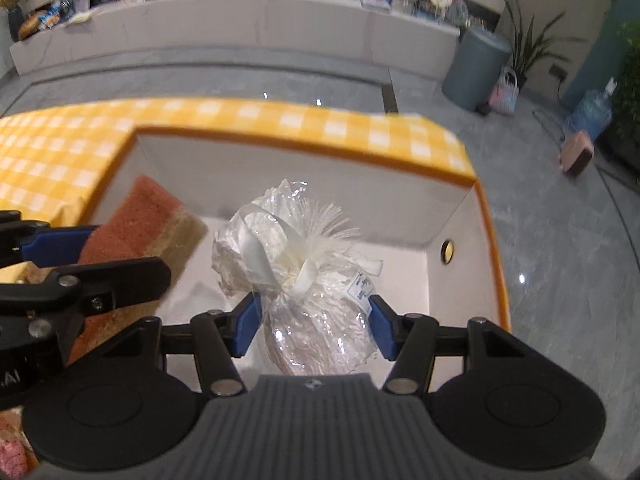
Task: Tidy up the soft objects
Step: 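Carry the sponge into the orange box and open the left tool while the right tool drops the bag there, then move both tools back from the orange box toward the pile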
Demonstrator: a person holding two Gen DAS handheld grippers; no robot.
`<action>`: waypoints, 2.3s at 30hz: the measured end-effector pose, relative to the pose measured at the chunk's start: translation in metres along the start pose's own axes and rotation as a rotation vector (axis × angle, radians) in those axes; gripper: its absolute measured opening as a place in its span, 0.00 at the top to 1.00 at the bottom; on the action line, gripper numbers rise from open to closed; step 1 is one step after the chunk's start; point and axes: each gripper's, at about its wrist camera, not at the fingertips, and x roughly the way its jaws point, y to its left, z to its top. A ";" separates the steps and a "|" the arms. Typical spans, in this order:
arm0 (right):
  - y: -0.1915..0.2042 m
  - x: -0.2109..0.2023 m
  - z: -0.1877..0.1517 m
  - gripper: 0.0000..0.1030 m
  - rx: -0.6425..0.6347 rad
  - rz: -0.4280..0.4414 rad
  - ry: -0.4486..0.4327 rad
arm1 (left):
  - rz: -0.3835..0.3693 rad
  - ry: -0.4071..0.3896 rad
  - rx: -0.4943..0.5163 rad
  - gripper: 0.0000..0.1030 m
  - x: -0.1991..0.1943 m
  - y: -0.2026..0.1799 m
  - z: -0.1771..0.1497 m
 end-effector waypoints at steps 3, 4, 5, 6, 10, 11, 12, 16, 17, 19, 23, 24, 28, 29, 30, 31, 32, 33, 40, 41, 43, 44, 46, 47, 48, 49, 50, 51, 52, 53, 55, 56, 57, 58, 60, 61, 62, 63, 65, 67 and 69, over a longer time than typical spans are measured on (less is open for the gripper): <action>-0.004 0.017 -0.001 0.44 0.030 0.020 0.040 | 0.004 0.039 -0.009 0.57 0.009 0.004 -0.005; -0.005 0.020 -0.003 0.44 0.038 0.026 0.051 | 0.011 0.049 -0.008 0.57 0.010 0.005 -0.007; -0.004 0.024 -0.005 0.44 0.043 0.031 0.060 | 0.022 0.050 -0.002 0.57 0.012 0.006 -0.008; -0.003 0.027 -0.006 0.43 0.044 0.034 0.071 | 0.030 0.048 0.004 0.56 0.014 0.006 -0.012; 0.000 0.030 -0.012 0.40 0.040 0.030 0.083 | 0.020 0.070 -0.018 0.56 0.011 0.011 -0.017; 0.000 0.031 -0.012 0.39 0.042 0.033 0.088 | 0.025 0.072 -0.017 0.56 0.010 0.011 -0.018; 0.001 0.032 -0.012 0.38 0.044 0.037 0.096 | 0.030 0.071 -0.014 0.56 0.011 0.013 -0.018; 0.003 0.030 -0.012 0.29 0.026 0.013 0.108 | 0.042 0.053 -0.010 0.37 0.002 0.014 -0.018; 0.004 0.027 -0.013 0.28 0.019 0.003 0.105 | 0.048 0.047 -0.015 0.34 0.001 0.014 -0.017; 0.004 0.020 -0.012 0.24 0.013 -0.016 0.094 | 0.052 0.033 -0.022 0.31 -0.004 0.014 -0.015; 0.006 0.002 -0.011 0.20 0.008 -0.031 0.070 | 0.051 0.001 -0.016 0.26 -0.027 0.007 -0.010; 0.007 -0.004 -0.011 0.20 0.004 -0.040 0.064 | 0.051 -0.013 -0.010 0.23 -0.033 0.004 -0.009; 0.009 -0.033 -0.010 0.19 -0.014 -0.059 0.018 | 0.051 -0.058 0.039 0.20 -0.064 -0.007 -0.013; 0.010 -0.042 -0.011 0.18 -0.017 -0.061 0.004 | 0.055 -0.076 0.054 0.20 -0.075 -0.010 -0.017; 0.013 -0.051 -0.012 0.18 -0.020 -0.063 -0.013 | 0.057 -0.093 0.065 0.20 -0.083 -0.013 -0.020; 0.014 -0.060 -0.013 0.18 -0.020 -0.062 -0.028 | 0.057 -0.107 0.074 0.20 -0.088 -0.016 -0.021; 0.016 -0.070 -0.015 0.18 -0.017 -0.061 -0.047 | 0.059 -0.122 0.078 0.20 -0.097 -0.018 -0.024; 0.019 -0.079 -0.017 0.18 -0.012 -0.056 -0.063 | 0.058 -0.134 0.078 0.20 -0.105 -0.020 -0.026; 0.047 -0.139 -0.041 0.18 0.002 -0.005 -0.175 | 0.104 -0.231 0.159 0.17 -0.159 -0.033 -0.056; 0.051 -0.147 -0.046 0.18 0.001 0.001 -0.188 | 0.110 -0.242 0.170 0.16 -0.167 -0.034 -0.060; 0.060 -0.159 -0.055 0.18 -0.005 0.007 -0.213 | 0.117 -0.256 0.180 0.16 -0.180 -0.036 -0.070; 0.064 -0.166 -0.061 0.18 -0.008 0.011 -0.228 | 0.123 -0.263 0.185 0.16 -0.186 -0.037 -0.074; 0.073 -0.176 -0.072 0.18 -0.020 0.022 -0.251 | 0.138 -0.276 0.193 0.16 -0.196 -0.037 -0.083; 0.078 -0.181 -0.077 0.18 -0.029 0.026 -0.262 | 0.145 -0.281 0.190 0.16 -0.200 -0.037 -0.088; 0.083 -0.185 -0.082 0.18 -0.040 0.031 -0.275 | 0.147 -0.282 0.183 0.16 -0.203 -0.035 -0.092; 0.086 -0.189 -0.087 0.17 -0.049 0.036 -0.285 | 0.144 -0.281 0.176 0.16 -0.206 -0.033 -0.096; 0.090 -0.193 -0.092 0.17 -0.058 0.043 -0.295 | 0.142 -0.280 0.168 0.16 -0.208 -0.031 -0.101; 0.095 -0.196 -0.097 0.16 -0.065 0.051 -0.304 | 0.142 -0.279 0.163 0.16 -0.209 -0.029 -0.105; 0.098 -0.198 -0.102 0.14 -0.069 0.059 -0.310 | 0.142 -0.277 0.162 0.16 -0.210 -0.026 -0.110; 0.101 -0.199 -0.109 0.13 -0.069 0.068 -0.317 | 0.145 -0.271 0.164 0.16 -0.208 -0.024 -0.114; 0.107 -0.199 -0.121 0.12 -0.065 0.085 -0.322 | 0.160 -0.255 0.159 0.16 -0.205 -0.018 -0.123; 0.110 -0.198 -0.128 0.12 -0.063 0.092 -0.324 | 0.162 -0.248 0.155 0.16 -0.204 -0.014 -0.128; 0.112 -0.197 -0.136 0.12 -0.057 0.097 -0.328 | 0.165 -0.239 0.151 0.16 -0.204 -0.011 -0.133; 0.113 -0.195 -0.143 0.12 -0.051 0.099 -0.334 | 0.168 -0.233 0.148 0.16 -0.205 -0.009 -0.138; 0.118 -0.189 -0.157 0.12 -0.044 0.101 -0.346 | 0.165 -0.227 0.150 0.16 -0.207 -0.002 -0.148; 0.122 -0.186 -0.164 0.12 -0.043 0.097 -0.355 | 0.162 -0.223 0.149 0.16 -0.207 0.001 -0.152; 0.125 -0.183 -0.171 0.12 -0.040 0.092 -0.362 | 0.157 -0.217 0.148 0.16 -0.205 0.004 -0.154; 0.128 -0.180 -0.176 0.12 -0.034 0.092 -0.366 | 0.153 -0.211 0.147 0.16 -0.205 0.008 -0.158; 0.134 -0.176 -0.187 0.12 -0.022 0.094 -0.382 | 0.155 -0.198 0.142 0.16 -0.203 0.015 -0.168; 0.142 -0.170 -0.199 0.12 -0.014 0.093 -0.401 | 0.157 -0.183 0.133 0.16 -0.202 0.022 -0.181; 0.150 -0.166 -0.208 0.13 -0.017 0.096 -0.407 | 0.157 -0.168 0.123 0.16 -0.198 0.028 -0.189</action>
